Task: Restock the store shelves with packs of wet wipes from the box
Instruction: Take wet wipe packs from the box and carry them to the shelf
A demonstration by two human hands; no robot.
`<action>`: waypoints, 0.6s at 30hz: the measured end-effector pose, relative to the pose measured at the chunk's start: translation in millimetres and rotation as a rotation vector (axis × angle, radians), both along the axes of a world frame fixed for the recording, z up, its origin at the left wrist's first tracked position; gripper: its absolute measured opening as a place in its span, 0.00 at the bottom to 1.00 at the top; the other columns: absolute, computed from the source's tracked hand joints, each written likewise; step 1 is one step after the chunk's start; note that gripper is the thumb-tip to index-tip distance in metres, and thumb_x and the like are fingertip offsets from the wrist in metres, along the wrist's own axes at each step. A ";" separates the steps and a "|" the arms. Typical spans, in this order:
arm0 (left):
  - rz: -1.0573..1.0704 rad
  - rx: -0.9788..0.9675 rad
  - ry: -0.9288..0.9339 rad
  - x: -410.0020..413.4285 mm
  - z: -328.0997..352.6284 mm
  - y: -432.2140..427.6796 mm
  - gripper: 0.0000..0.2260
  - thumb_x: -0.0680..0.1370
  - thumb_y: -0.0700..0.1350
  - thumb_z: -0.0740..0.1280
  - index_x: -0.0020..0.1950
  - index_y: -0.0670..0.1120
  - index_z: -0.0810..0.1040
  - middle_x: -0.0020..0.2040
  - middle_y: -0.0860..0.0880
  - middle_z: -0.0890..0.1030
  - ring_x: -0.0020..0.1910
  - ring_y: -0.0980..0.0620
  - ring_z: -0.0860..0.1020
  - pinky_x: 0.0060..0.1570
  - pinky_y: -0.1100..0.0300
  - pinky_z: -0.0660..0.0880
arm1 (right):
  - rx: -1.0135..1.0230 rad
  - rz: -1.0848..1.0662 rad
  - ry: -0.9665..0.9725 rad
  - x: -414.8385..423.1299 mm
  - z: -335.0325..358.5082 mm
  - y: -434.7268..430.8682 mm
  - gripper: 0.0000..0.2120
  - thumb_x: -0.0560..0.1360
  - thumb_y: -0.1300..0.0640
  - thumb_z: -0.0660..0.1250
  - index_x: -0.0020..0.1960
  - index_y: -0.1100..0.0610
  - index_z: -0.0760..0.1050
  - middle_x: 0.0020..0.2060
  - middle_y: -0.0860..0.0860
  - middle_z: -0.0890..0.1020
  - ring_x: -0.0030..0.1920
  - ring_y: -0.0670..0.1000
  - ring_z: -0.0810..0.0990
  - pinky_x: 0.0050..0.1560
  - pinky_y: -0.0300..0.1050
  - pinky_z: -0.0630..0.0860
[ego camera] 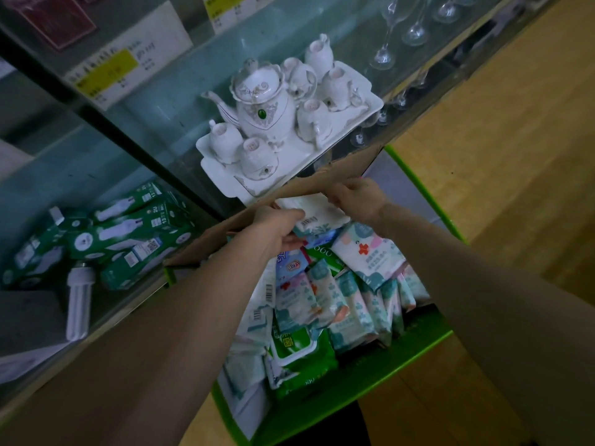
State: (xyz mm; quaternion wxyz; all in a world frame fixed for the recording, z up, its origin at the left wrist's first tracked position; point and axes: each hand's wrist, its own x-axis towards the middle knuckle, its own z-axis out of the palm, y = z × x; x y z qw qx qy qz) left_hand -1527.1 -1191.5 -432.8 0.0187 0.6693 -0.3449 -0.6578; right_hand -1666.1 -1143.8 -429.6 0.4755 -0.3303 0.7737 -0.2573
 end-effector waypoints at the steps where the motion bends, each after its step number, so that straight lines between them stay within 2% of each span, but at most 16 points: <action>1: 0.020 0.000 0.011 -0.5 -1.6 -0.3 0.07 0.79 0.40 0.66 0.55 0.41 0.72 0.40 0.44 0.77 0.35 0.50 0.77 0.38 0.55 0.78 | 0.028 -0.002 0.065 -3.2 -3.6 -0.6 0.16 0.82 0.57 0.56 0.57 0.66 0.79 0.53 0.58 0.80 0.51 0.54 0.76 0.54 0.48 0.73; 4: 0.024 0.014 0.012 -2.8 -4.5 -0.4 0.04 0.80 0.40 0.66 0.51 0.42 0.72 0.40 0.45 0.75 0.35 0.51 0.75 0.45 0.55 0.77 | 0.158 0.046 0.111 -5.5 -10.7 -1.6 0.17 0.82 0.58 0.53 0.61 0.66 0.76 0.51 0.58 0.77 0.49 0.54 0.73 0.48 0.45 0.70; 7: 0.027 0.041 0.006 -2.5 -8.4 -1.6 0.07 0.80 0.40 0.65 0.43 0.42 0.71 0.39 0.44 0.75 0.35 0.51 0.75 0.38 0.57 0.76 | 0.185 0.055 0.097 -5.6 -14.5 -6.9 0.16 0.82 0.59 0.54 0.63 0.65 0.74 0.46 0.55 0.73 0.47 0.56 0.75 0.51 0.47 0.74; 8: 0.034 0.056 0.013 -1.1 -9.3 -2.1 0.08 0.80 0.40 0.65 0.42 0.42 0.71 0.40 0.44 0.75 0.36 0.51 0.75 0.37 0.58 0.76 | 0.179 0.038 0.073 -5.8 -14.0 -7.2 0.16 0.82 0.60 0.55 0.63 0.66 0.73 0.43 0.55 0.73 0.43 0.55 0.75 0.47 0.47 0.76; 10: 0.054 0.098 0.037 3.6 -9.7 -3.4 0.07 0.80 0.39 0.65 0.42 0.42 0.71 0.41 0.44 0.75 0.37 0.51 0.75 0.31 0.60 0.77 | 0.198 -0.001 0.009 -8.1 -12.6 -5.8 0.11 0.81 0.59 0.57 0.57 0.63 0.74 0.41 0.55 0.73 0.34 0.50 0.72 0.37 0.42 0.75; 11: 0.072 0.119 0.053 6.8 -9.6 -4.6 0.06 0.80 0.39 0.65 0.43 0.42 0.72 0.42 0.43 0.75 0.37 0.51 0.75 0.29 0.61 0.77 | 0.234 0.001 -0.016 -8.8 -10.9 -4.1 0.09 0.82 0.57 0.57 0.52 0.61 0.73 0.43 0.55 0.74 0.34 0.49 0.72 0.37 0.42 0.75; 12: 0.098 0.137 0.071 9.8 -8.8 -5.8 0.05 0.80 0.39 0.65 0.44 0.42 0.73 0.42 0.43 0.75 0.36 0.51 0.75 0.27 0.61 0.78 | 0.270 0.011 -0.044 -9.0 -10.7 -1.7 0.10 0.82 0.53 0.57 0.50 0.60 0.71 0.47 0.55 0.74 0.34 0.49 0.73 0.39 0.43 0.75; 14: 0.143 0.161 0.094 14.9 -6.7 -7.6 0.04 0.79 0.39 0.64 0.45 0.41 0.73 0.41 0.43 0.74 0.34 0.52 0.74 0.28 0.60 0.78 | 0.312 -0.012 -0.155 -6.3 -11.6 2.6 0.17 0.81 0.46 0.57 0.57 0.60 0.69 0.50 0.56 0.75 0.39 0.52 0.76 0.41 0.46 0.75; 16: 0.158 0.182 0.107 17.3 -3.8 -8.0 0.03 0.78 0.40 0.64 0.45 0.41 0.73 0.40 0.44 0.74 0.31 0.53 0.71 0.30 0.59 0.77 | 0.316 -0.015 -0.193 -0.9 -12.9 4.3 0.23 0.80 0.43 0.59 0.62 0.62 0.69 0.50 0.57 0.76 0.43 0.55 0.77 0.44 0.47 0.74; 18: 0.148 0.196 0.114 18.3 -1.3 -7.2 0.04 0.76 0.41 0.64 0.44 0.41 0.73 0.39 0.44 0.75 0.30 0.53 0.70 0.35 0.57 0.77 | 0.331 0.023 -0.176 3.8 -13.2 6.3 0.25 0.79 0.42 0.61 0.63 0.62 0.69 0.51 0.58 0.76 0.43 0.55 0.77 0.46 0.47 0.73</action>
